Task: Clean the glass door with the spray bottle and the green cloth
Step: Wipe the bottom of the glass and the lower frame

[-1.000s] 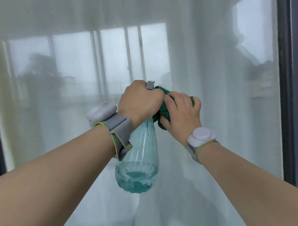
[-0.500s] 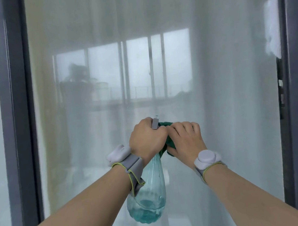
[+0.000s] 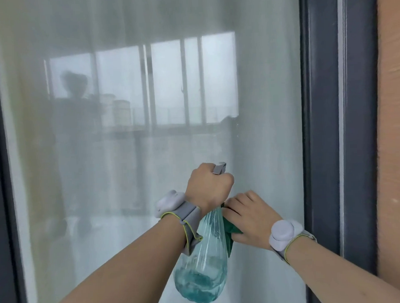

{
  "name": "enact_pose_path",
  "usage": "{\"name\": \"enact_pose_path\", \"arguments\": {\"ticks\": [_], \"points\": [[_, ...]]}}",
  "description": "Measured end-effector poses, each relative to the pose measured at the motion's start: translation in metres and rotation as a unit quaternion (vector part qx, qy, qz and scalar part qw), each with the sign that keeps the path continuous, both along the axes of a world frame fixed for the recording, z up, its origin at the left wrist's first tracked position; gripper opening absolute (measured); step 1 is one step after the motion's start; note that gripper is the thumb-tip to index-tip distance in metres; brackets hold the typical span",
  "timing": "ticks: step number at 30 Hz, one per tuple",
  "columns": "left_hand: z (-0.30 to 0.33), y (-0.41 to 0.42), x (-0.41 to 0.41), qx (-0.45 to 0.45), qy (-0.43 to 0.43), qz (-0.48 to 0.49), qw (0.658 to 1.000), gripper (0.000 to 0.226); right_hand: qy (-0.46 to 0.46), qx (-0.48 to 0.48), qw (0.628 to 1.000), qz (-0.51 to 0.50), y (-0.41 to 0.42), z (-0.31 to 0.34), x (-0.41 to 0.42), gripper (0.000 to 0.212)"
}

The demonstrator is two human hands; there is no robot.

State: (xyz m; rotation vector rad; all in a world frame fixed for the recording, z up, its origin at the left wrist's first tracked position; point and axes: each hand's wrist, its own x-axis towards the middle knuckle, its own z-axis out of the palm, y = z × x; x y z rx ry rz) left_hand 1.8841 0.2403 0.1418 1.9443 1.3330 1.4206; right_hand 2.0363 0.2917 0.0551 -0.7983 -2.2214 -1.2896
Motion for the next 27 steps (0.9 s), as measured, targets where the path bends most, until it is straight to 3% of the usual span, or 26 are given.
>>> {"name": "enact_pose_path", "arguments": {"ticks": [8,13,16,20,22,27], "points": [[-0.009,-0.004,0.016,0.022,-0.019,0.049,0.998,0.019,0.021,0.041,0.999,-0.018,0.013,-0.013,0.022,0.041],[0.003,-0.006,-0.008,0.046,-0.047,0.086,0.994,0.023,0.028,0.107,0.994,-0.011,0.034,0.029,-0.008,0.044],[0.021,-0.009,-0.018,0.068,-0.043,0.103,0.991,0.020,0.141,0.142,0.979,-0.042,0.036,0.101,-0.022,0.047],[0.044,-0.005,-0.021,0.100,-0.050,0.126,0.986,0.017,0.219,0.172,0.956,-0.089,0.038,0.180,-0.015,0.043],[0.050,0.000,-0.016,0.105,-0.048,0.124,0.986,0.015,0.299,0.173,0.933,-0.101,0.036,0.189,-0.001,0.040],[0.039,0.009,-0.002,0.101,-0.052,0.102,0.988,0.015,0.452,0.180,0.871,-0.070,0.039,0.139,0.020,0.042]]}}
